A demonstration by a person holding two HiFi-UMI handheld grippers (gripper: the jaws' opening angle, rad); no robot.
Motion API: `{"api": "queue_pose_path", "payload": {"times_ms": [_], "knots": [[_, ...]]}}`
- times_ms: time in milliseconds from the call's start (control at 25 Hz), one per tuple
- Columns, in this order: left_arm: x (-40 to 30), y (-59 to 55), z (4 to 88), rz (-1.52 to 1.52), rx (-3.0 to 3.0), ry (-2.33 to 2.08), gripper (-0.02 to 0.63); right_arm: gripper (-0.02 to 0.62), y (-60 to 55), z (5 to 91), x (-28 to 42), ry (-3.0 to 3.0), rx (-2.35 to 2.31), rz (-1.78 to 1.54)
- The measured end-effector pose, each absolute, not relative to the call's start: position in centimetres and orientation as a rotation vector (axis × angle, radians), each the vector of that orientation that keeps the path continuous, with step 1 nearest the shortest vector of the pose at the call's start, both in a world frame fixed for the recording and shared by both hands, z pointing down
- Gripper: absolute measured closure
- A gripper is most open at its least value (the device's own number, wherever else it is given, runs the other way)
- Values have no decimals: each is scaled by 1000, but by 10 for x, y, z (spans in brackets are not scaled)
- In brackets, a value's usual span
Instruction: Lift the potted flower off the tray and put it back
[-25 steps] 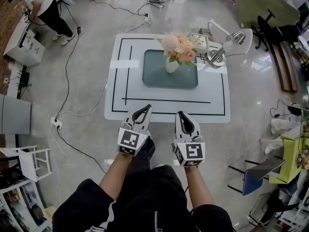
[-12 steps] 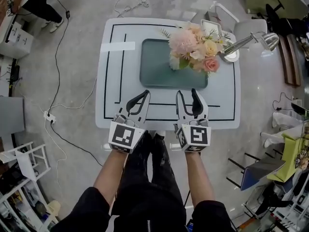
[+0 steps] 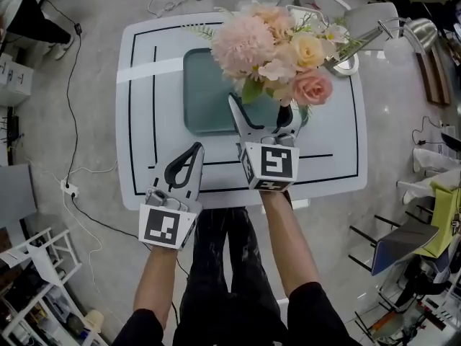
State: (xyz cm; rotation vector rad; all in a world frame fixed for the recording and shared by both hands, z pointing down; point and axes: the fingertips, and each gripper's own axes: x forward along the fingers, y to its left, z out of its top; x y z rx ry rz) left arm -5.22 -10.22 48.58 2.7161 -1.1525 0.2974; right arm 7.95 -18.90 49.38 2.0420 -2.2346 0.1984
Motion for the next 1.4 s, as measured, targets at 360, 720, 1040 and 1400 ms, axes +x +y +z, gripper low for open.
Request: {"api": "queue_pose_path", "payload": {"times_ms": [360,720,1040,1400], "knots": [[-67,-97,506,313,2695,-1176,600,156,-230,512,78,-2225,2039,202],[-77,-103,510,318,2668,-1192,601,158,-242,516,78,-2186,2072,181],[-79,-105,511,306,2671,-1185,600,178,-240,522,85,-2146,2102,175],[-79,-117,508,312,2676,-1185,600,223,-241,522,82,-2159,2063,172]]}}
